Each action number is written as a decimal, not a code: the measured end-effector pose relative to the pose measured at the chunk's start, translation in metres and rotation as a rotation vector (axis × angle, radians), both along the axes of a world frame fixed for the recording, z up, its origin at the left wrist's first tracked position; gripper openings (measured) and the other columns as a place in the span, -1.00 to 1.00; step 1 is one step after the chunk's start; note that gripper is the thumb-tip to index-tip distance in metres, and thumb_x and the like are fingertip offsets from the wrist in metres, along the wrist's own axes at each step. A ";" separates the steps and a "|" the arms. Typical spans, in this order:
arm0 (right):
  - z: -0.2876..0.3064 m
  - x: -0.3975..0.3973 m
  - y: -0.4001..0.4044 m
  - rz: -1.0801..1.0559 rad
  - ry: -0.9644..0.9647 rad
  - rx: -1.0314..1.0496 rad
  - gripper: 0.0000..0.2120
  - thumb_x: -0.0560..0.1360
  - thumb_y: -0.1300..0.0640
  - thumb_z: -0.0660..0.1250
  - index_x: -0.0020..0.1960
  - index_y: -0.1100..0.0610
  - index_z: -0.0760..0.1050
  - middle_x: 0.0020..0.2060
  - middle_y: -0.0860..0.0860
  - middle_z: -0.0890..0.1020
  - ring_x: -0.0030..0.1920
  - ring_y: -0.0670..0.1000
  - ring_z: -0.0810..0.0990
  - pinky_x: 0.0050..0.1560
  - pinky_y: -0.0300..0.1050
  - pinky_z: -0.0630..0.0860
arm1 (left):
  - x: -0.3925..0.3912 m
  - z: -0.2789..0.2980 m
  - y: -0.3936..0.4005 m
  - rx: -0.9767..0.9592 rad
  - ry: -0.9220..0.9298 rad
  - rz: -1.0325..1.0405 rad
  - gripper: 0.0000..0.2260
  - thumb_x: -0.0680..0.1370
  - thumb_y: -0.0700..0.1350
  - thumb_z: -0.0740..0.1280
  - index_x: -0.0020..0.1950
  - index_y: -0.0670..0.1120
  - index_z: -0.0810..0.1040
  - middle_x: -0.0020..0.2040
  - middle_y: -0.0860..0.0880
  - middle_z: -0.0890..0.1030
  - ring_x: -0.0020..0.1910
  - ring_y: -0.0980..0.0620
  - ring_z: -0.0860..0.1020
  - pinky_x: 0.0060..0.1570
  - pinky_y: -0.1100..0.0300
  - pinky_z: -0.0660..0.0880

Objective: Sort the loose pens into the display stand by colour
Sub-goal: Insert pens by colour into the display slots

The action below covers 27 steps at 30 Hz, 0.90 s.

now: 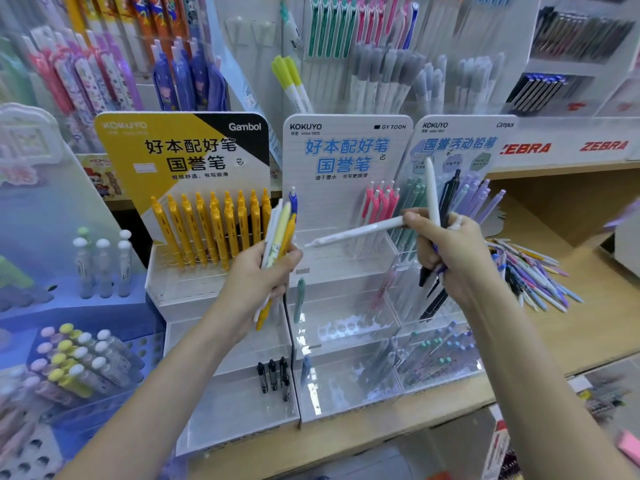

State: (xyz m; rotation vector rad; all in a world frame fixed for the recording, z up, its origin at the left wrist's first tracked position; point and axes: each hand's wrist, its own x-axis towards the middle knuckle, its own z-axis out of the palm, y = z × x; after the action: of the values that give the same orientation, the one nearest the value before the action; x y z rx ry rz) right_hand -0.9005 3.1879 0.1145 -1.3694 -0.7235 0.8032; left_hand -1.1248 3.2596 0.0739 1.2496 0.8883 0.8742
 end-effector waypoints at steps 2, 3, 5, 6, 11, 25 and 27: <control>-0.006 -0.005 -0.004 0.019 0.029 -0.012 -0.93 0.47 0.26 0.35 -0.18 0.22 0.58 -0.64 -0.02 0.27 -0.63 -0.06 0.14 -0.57 -0.25 0.09 | 0.003 0.006 -0.002 -0.080 -0.127 -0.021 -0.96 0.50 -0.18 0.32 -0.09 -0.13 0.51 -0.33 0.01 0.47 -0.47 0.17 0.30 -0.56 0.37 0.26; -0.009 -0.009 -0.006 0.035 0.053 -0.008 -0.93 0.47 0.27 0.35 -0.19 0.22 0.57 -0.63 -0.01 0.27 -0.63 -0.07 0.14 -0.57 -0.25 0.09 | 0.004 0.009 -0.002 -0.093 -0.152 -0.034 -0.94 0.48 -0.17 0.32 -0.08 -0.14 0.52 -0.32 0.02 0.49 -0.45 0.18 0.32 -0.55 0.38 0.26; -0.011 -0.013 -0.010 0.054 0.067 -0.027 -0.94 0.45 0.27 0.36 -0.19 0.22 0.57 -0.62 -0.01 0.29 -0.63 -0.07 0.16 -0.59 -0.26 0.12 | 0.005 0.014 -0.002 -0.112 -0.177 -0.045 -0.91 0.45 -0.16 0.34 -0.10 -0.15 0.52 -0.33 0.01 0.48 -0.46 0.19 0.34 -0.56 0.38 0.26; -0.011 -0.014 -0.012 0.050 0.000 -0.075 -0.96 0.44 0.27 0.38 -0.18 0.22 0.57 -0.60 -0.01 0.32 -0.62 -0.08 0.19 -0.60 -0.25 0.16 | 0.004 0.015 -0.002 -0.105 -0.174 -0.040 -0.91 0.44 -0.15 0.35 -0.14 -0.16 0.52 -0.35 0.00 0.46 -0.48 0.19 0.33 -0.56 0.39 0.26; -0.002 -0.047 -0.020 0.147 -0.449 -0.175 -0.91 0.36 0.19 0.49 -0.15 0.13 0.62 -0.50 -0.16 0.54 -0.58 -0.19 0.37 -0.57 -0.33 0.30 | -0.006 0.023 -0.001 0.209 0.138 0.050 -0.82 0.46 -0.16 0.41 -0.33 -0.11 0.50 -0.43 -0.05 0.47 -0.57 0.19 0.34 -0.56 0.38 0.29; -0.028 -0.134 0.011 0.155 -0.567 -0.014 -0.88 0.39 0.19 0.47 -0.27 0.07 0.56 -0.54 -0.17 0.45 -0.54 -0.16 0.38 -0.47 -0.32 0.29 | -0.099 0.001 0.015 0.398 0.573 0.275 -0.79 0.54 -0.11 0.30 -0.09 -0.27 0.54 -0.41 -0.10 0.50 -0.42 -0.04 0.48 -0.29 0.05 0.42; -0.040 -0.149 0.014 0.093 -0.524 0.010 -0.85 0.39 0.16 0.48 -0.30 0.00 0.55 -0.53 -0.19 0.50 -0.51 -0.15 0.40 -0.44 -0.21 0.35 | -0.111 -0.010 0.018 0.405 0.704 0.298 -0.81 0.54 -0.11 0.29 -0.10 -0.25 0.51 -0.35 -0.15 0.54 -0.35 -0.11 0.55 -0.25 0.04 0.44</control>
State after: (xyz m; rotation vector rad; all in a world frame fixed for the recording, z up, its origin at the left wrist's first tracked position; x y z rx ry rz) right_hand -1.0492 3.2016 0.0748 -1.5631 -1.2014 0.5089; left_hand -1.2362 3.2775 0.0637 1.8632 1.5359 0.8812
